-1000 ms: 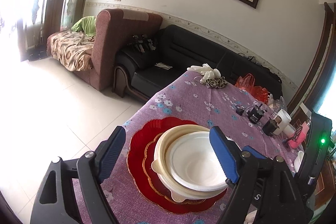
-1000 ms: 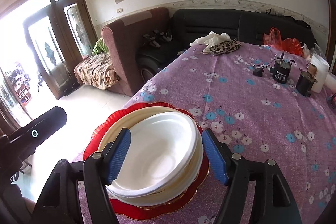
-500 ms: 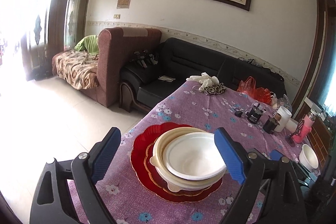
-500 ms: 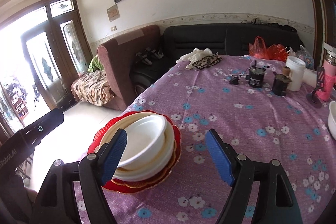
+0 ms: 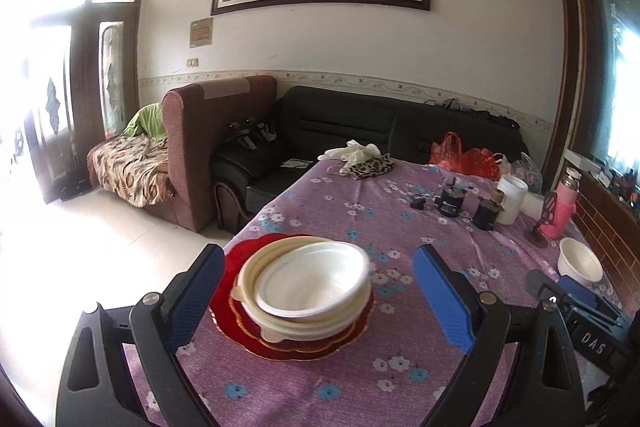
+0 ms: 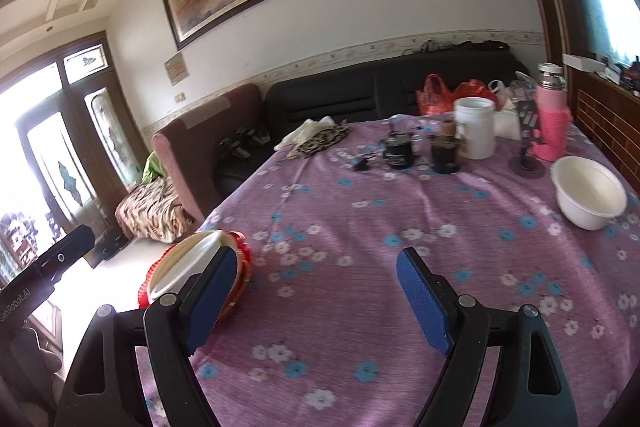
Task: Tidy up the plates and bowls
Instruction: 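Move both grippers across the table toward the last white bowl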
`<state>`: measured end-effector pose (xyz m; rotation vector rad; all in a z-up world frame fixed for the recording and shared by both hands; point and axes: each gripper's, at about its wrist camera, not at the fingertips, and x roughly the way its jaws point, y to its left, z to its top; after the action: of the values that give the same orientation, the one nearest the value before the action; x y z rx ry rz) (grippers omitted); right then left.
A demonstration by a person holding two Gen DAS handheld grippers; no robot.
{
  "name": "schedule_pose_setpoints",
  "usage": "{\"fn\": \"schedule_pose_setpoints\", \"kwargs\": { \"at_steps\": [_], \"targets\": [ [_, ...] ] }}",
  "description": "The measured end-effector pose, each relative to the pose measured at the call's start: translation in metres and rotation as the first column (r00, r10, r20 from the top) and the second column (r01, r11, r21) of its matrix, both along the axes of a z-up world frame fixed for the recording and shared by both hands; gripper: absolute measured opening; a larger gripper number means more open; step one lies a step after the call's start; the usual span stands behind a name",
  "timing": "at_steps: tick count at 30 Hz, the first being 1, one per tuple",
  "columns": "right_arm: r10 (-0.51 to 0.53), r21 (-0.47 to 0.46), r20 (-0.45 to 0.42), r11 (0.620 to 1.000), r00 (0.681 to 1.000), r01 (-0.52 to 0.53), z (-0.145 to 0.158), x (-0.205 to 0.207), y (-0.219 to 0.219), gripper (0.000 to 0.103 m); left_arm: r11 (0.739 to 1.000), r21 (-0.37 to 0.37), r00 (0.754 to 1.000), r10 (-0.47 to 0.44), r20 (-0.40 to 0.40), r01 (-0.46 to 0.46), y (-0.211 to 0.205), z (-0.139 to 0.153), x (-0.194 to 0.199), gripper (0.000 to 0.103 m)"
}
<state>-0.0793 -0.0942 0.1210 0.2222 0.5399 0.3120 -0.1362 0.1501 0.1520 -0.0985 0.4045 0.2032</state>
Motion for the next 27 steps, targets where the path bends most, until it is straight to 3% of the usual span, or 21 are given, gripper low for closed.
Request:
{"fn": "schedule_pose_setpoints", "kwargs": {
  "at_steps": [8,16,21,27],
  "targets": [
    [-0.181,-0.018,-0.034,0.983,0.983,0.180,-0.018,-0.019,-0.112,0.089,0.992,0.014,0.991,-0.125,-0.044,0.126,-0.051,-0.009,0.009,0.095],
    [-0.420,0.054,-0.140,0.901,0.897,0.430,-0.044,-0.025,-0.237,0.089,0.963,0.074,0.961,-0.250,-0.122,0.260,-0.109,-0.028,0.021,0.095],
    [-0.485,0.056,-0.152,0.866,0.861,0.498,-0.047,-0.032,-0.275,0.089,0.942,0.123,0.945,-0.295,-0.141,0.312,-0.137,-0.030,0.025,0.095],
    [-0.511,0.030,-0.139,0.854,0.848,0.520,-0.043,-0.026,-0.291,0.089,0.909,0.205,0.930,-0.337,-0.147,0.362,-0.174,-0.024,0.034,0.095]
  ]
}}
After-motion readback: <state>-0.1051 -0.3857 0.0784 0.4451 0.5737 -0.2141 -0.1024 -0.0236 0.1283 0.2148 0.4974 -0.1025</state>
